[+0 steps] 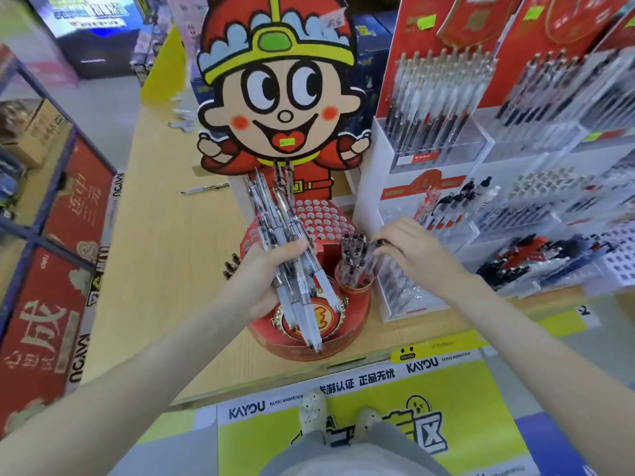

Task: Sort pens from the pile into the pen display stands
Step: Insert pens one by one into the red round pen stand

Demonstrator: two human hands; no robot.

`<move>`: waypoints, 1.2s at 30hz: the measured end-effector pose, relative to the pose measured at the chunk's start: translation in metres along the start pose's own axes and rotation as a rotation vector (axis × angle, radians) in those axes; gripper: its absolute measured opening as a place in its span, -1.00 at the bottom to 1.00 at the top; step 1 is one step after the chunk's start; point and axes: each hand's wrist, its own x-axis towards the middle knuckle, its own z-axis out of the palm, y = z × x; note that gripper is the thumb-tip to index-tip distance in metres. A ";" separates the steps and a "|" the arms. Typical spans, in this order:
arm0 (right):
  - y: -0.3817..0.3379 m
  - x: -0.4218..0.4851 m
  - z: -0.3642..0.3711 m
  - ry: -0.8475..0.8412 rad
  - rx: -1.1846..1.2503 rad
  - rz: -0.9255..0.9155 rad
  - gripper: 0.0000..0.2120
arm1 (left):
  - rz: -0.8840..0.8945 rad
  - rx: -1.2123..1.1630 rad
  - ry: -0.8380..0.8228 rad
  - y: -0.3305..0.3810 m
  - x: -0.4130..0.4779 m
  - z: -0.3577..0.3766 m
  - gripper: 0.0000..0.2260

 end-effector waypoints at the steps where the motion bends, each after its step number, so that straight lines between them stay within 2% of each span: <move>1: 0.000 0.001 0.000 -0.007 -0.009 0.002 -0.77 | 0.001 0.014 -0.016 0.000 0.000 -0.001 -0.62; 4: 0.001 0.002 0.004 -0.030 -0.032 0.013 -0.76 | 0.041 0.057 -0.071 -0.002 0.000 -0.004 -0.68; 10: 0.005 0.000 0.016 -0.112 -0.112 0.070 -0.84 | 0.005 0.198 -0.156 -0.010 0.001 -0.014 -0.36; 15: 0.012 0.015 0.021 -0.064 -0.132 0.106 -0.83 | 0.012 0.245 -0.183 -0.011 -0.005 -0.008 -0.54; 18: 0.013 0.022 0.022 -0.126 -0.085 0.124 -0.82 | 0.018 0.240 -0.175 -0.010 -0.006 -0.007 -0.52; 22: 0.010 0.020 0.014 -0.157 -0.068 0.054 -0.77 | 0.039 0.227 -0.149 -0.011 -0.007 -0.008 -0.48; 29: 0.012 0.021 0.017 -0.186 -0.050 -0.006 -0.89 | 0.044 0.195 -0.107 -0.013 -0.007 -0.008 -0.46; 33: 0.008 0.024 0.011 -0.250 -0.048 0.032 -0.84 | 0.045 0.209 -0.094 -0.012 -0.007 -0.007 -0.43; 36: -0.010 0.030 -0.004 -0.237 0.149 0.167 -0.76 | 0.038 0.228 -0.130 -0.010 -0.009 -0.004 -0.46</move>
